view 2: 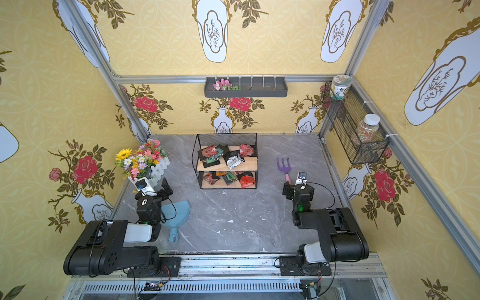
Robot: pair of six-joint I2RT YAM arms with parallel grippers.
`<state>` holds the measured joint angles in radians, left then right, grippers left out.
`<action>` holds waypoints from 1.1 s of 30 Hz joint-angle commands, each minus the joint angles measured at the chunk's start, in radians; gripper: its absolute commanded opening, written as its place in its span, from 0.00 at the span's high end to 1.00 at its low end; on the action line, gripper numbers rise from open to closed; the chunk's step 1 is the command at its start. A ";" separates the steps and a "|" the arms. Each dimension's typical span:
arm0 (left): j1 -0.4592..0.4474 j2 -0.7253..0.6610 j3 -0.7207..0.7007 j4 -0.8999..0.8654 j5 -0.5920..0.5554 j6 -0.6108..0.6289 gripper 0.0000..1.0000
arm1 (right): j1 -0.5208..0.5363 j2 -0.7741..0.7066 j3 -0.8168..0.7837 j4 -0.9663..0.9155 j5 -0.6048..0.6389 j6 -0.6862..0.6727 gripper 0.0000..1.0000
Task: Remove the tea bags from the shelf
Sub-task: Pick up the tea bag from the shelf.
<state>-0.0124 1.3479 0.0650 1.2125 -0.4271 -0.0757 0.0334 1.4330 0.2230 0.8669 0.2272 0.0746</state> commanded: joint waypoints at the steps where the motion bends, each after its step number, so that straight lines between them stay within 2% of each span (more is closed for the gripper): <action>1: 0.000 0.000 -0.004 0.037 -0.006 0.007 0.00 | 0.002 -0.031 0.005 0.031 -0.034 -0.023 0.03; 4: -0.013 -0.040 -0.006 0.028 -0.002 0.024 0.00 | 0.017 -0.113 0.051 -0.124 -0.035 -0.045 0.03; 9: -0.133 -0.206 0.069 -0.188 -0.150 0.110 0.00 | 0.022 -0.258 0.101 -0.294 0.032 -0.024 0.03; 12: -0.199 -0.281 0.105 -0.200 -0.232 0.149 0.00 | 0.032 -0.355 0.130 -0.302 0.052 -0.013 0.03; 15: -0.227 -0.363 0.190 -0.305 -0.247 0.083 0.00 | 0.051 -0.398 0.279 -0.459 0.085 -0.008 0.03; 18: -0.284 -0.384 0.301 -0.359 -0.264 0.135 0.00 | 0.090 -0.401 0.495 -0.674 0.119 0.020 0.03; 19: -0.306 -0.384 0.335 -0.357 -0.269 0.163 0.00 | 0.101 -0.391 0.569 -0.752 0.132 0.057 0.03; 21: -0.350 -0.380 0.417 -0.364 -0.316 0.193 0.00 | 0.094 -0.339 0.785 -0.999 0.117 0.253 0.03; 22: -0.364 -0.371 0.461 -0.385 -0.364 0.156 0.00 | 0.085 -0.306 0.881 -1.154 0.109 0.387 0.03; 23: -0.376 -0.365 0.517 -0.497 -0.446 0.031 0.00 | 0.074 -0.266 0.977 -1.313 0.085 0.512 0.03; 24: -0.383 -0.372 0.603 -0.754 -0.445 -0.154 0.00 | 0.053 -0.234 1.032 -1.386 0.020 0.573 0.03; 26: -0.378 -0.380 0.719 -1.047 -0.349 -0.401 0.00 | 0.001 -0.206 1.056 -1.357 -0.221 0.562 0.03; 27: -0.364 -0.377 0.740 -1.063 -0.282 -0.479 0.00 | 0.003 -0.208 1.068 -1.348 -0.246 0.556 0.01; 28: -0.339 -0.375 0.758 -1.078 -0.163 -0.500 0.00 | 0.028 -0.212 1.086 -1.356 -0.220 0.560 0.06; 29: -0.311 -0.360 0.795 -1.120 -0.055 -0.536 0.00 | 0.076 -0.205 1.131 -1.406 -0.136 0.559 0.11; 30: -0.305 -0.330 0.852 -1.195 -0.013 -0.571 0.00 | 0.131 -0.183 1.195 -1.481 -0.046 0.553 0.16; 33: -0.307 -0.221 1.031 -1.471 0.060 -0.642 0.00 | 0.253 -0.093 1.376 -1.689 0.089 0.553 0.23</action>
<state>-0.3214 1.0702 1.0039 0.0902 -0.5396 -0.5491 0.2138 1.2915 1.4948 -0.5873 0.1814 0.5800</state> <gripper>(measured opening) 0.999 0.772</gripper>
